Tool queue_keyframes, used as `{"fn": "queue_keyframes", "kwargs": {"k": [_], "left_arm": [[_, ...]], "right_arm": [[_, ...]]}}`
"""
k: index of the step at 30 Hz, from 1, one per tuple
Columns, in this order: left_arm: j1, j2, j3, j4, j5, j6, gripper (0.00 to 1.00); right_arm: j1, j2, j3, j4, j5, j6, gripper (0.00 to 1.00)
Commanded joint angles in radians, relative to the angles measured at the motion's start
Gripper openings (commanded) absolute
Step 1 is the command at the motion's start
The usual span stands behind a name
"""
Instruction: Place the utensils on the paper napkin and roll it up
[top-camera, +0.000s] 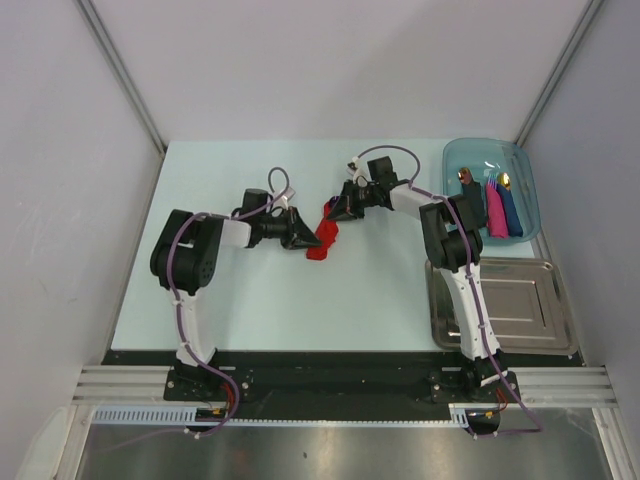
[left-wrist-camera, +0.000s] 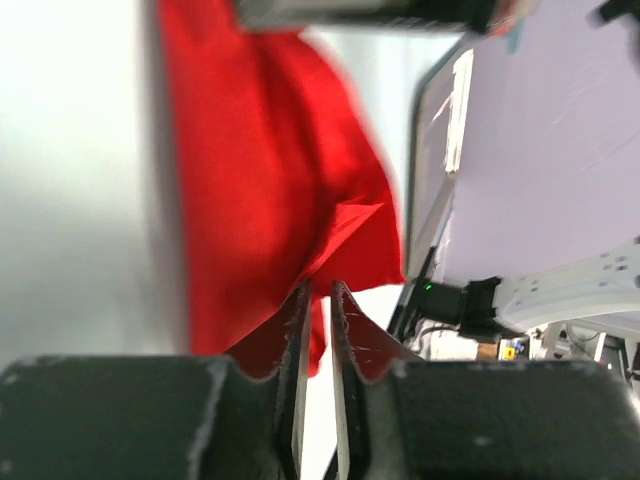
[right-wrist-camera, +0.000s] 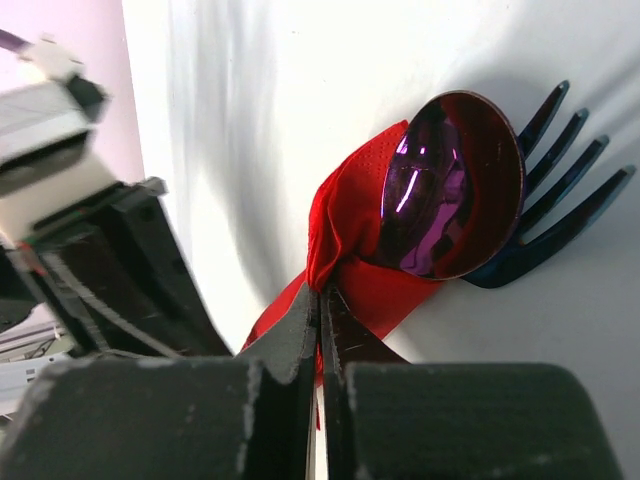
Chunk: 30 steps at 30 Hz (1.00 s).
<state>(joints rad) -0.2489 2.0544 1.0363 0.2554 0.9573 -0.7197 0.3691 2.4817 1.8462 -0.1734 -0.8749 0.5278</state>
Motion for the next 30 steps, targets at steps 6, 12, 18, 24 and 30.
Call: {"fn": "queue_keyframes", "kwargs": {"k": [6, 12, 18, 24, 30], "left_arm": [[0.062, -0.031, 0.053, 0.145, -0.002, -0.151, 0.25], [0.056, 0.012, 0.054, 0.203, -0.031, -0.216, 0.28], [-0.006, 0.012, 0.079, 0.076, -0.011, -0.1, 0.17], [-0.047, 0.049, 0.116, -0.072, -0.026, 0.021, 0.13], [-0.043, 0.112, 0.154, -0.248, -0.1, 0.166, 0.09]], "right_arm": [[-0.002, 0.037, -0.013, -0.021, 0.043, -0.034, 0.0], [-0.006, 0.039, -0.013, -0.021, 0.05, -0.038, 0.0], [-0.007, 0.04, -0.01, -0.021, 0.051, -0.037, 0.0], [-0.01, 0.039, -0.008, -0.02, 0.045, -0.028, 0.0], [-0.019, 0.013, 0.01, -0.037, 0.048, -0.038, 0.12]]}}
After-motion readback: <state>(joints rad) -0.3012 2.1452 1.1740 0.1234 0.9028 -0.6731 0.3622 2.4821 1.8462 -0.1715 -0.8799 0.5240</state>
